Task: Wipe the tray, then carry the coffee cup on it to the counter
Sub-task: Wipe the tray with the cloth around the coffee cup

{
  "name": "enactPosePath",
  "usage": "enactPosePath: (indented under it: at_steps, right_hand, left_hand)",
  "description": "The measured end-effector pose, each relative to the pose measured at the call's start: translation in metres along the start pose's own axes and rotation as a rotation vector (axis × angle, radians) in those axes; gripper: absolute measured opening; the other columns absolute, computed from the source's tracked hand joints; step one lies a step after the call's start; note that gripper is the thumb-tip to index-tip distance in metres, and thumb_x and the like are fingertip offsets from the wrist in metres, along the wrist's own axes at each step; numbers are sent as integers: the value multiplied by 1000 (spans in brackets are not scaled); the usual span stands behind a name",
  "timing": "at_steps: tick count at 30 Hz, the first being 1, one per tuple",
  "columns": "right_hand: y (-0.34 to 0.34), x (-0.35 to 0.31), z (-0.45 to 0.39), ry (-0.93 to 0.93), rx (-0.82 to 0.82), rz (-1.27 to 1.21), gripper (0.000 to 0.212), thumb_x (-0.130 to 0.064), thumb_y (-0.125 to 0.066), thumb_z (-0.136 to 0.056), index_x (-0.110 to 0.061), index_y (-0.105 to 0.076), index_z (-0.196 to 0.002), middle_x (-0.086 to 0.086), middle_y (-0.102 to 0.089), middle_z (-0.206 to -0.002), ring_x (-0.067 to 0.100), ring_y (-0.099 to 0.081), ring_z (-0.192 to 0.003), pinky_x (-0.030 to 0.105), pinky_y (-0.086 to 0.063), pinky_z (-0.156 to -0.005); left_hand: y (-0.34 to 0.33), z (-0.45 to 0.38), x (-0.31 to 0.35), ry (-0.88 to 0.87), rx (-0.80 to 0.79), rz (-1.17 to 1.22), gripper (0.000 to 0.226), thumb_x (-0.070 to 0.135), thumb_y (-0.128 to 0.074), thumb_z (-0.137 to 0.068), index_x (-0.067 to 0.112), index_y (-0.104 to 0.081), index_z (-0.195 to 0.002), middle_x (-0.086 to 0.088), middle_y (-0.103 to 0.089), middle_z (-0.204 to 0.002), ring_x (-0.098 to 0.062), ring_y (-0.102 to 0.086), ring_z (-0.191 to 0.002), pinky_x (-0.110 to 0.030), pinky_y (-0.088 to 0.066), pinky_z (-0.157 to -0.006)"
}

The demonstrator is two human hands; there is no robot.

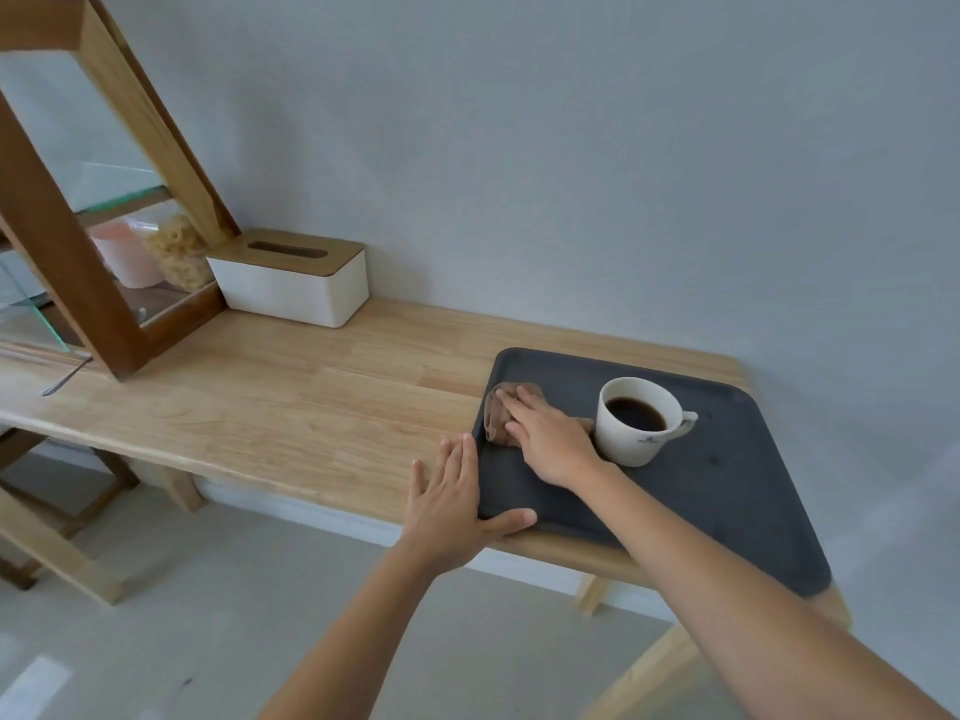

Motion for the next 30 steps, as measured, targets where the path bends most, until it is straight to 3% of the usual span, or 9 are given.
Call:
enactPosePath:
  at_steps: [7, 11, 13, 22, 25, 30]
  right_hand:
    - [5, 9, 62, 157, -30, -82, 53, -22, -35, -101, -46, -19, -145, -2, -26, -157, 15, -23, -145, 31, -22, -111]
    - [8, 29, 92, 199, -51, -97, 50, -18, -35, -101, -46, -30, -141, -4, -28, -157, 15, -26, -144, 24, -19, -111]
    - [11, 43, 106, 199, -51, -142, 49, -16, -36, -100, -46, -36, -139, -7, -31, -155, 11, -27, -144, 29, -22, -116]
    - [39, 112, 163, 107, -44, -209, 50, -5, -38, -99, -37, -46, -137, -15, -35, -151, -7, -19, -141, 25, -17, -119]
    - [45, 132, 175, 64, -31, -247, 51, -4, -39, -98, -36, -46, -137, -12, -36, -151, -7, -19, -141, 22, -17, -119]
    - [37, 129, 169, 42, 32, -185, 51, -6, -39, -98, -40, -47, -135, -9, -38, -151, 2, -24, -143, 34, -24, -119]
  left_hand:
    - [1, -1, -2, -7, 6, -5, 128, 92, -19, -54, 11, 14, -149, -1, 8, -161, -15, 16, -146, -48, 7, -119]
    - [2, 0, -2, -2, -1, -5, 129, 92, -20, -54, 12, 14, -149, 0, 7, -161, -14, 15, -147, -49, 7, -119]
    - [2, 1, -2, 3, -9, -6, 127, 91, -21, -55, 13, 15, -149, -1, 8, -161, -14, 16, -147, -49, 8, -119]
    - [3, 2, -2, -8, -19, 10, 124, 91, -23, -59, 14, 15, -149, 1, 7, -161, -15, 15, -147, -49, 8, -119]
    - [3, 2, -1, -6, -18, 11, 124, 91, -23, -59, 14, 14, -149, 1, 6, -161, -15, 15, -147, -49, 8, -119]
    - [1, 1, 1, -5, -14, 15, 114, 83, -33, -71, 14, 15, -149, 0, 8, -161, -17, 16, -147, -50, 10, -118]
Point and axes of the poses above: each hand's wrist, its own z-axis away from the middle knuckle, its own y-axis out of the back of the hand, x = y × z, the point moved 2 cm from there along -z, towards the middle knuckle
